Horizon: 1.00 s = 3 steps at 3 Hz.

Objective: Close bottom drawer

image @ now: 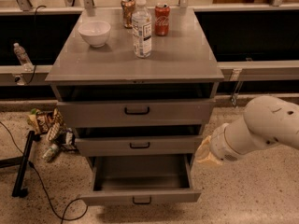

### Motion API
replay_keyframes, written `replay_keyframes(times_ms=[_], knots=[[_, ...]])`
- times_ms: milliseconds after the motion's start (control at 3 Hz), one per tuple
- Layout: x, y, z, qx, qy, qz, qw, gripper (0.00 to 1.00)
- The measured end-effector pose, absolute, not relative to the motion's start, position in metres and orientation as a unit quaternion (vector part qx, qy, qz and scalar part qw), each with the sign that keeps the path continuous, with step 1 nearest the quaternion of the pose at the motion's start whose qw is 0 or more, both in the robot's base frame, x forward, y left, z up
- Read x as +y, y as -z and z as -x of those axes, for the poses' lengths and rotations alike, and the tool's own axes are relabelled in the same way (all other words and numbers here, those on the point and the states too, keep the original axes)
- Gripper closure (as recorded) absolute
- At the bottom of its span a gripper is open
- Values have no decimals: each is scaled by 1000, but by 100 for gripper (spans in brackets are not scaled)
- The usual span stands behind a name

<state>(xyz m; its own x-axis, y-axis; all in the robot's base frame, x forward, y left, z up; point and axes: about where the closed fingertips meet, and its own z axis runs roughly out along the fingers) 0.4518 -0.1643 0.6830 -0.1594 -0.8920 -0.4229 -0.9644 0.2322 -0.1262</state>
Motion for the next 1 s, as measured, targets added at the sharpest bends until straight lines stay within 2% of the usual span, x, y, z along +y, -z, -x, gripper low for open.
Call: replay_keyframes(times_ms=[333,1000], knots=[[-164,-683,-452,757,-86,613,210,100],[-165,-577,-482,731,-84,632,243,100]])
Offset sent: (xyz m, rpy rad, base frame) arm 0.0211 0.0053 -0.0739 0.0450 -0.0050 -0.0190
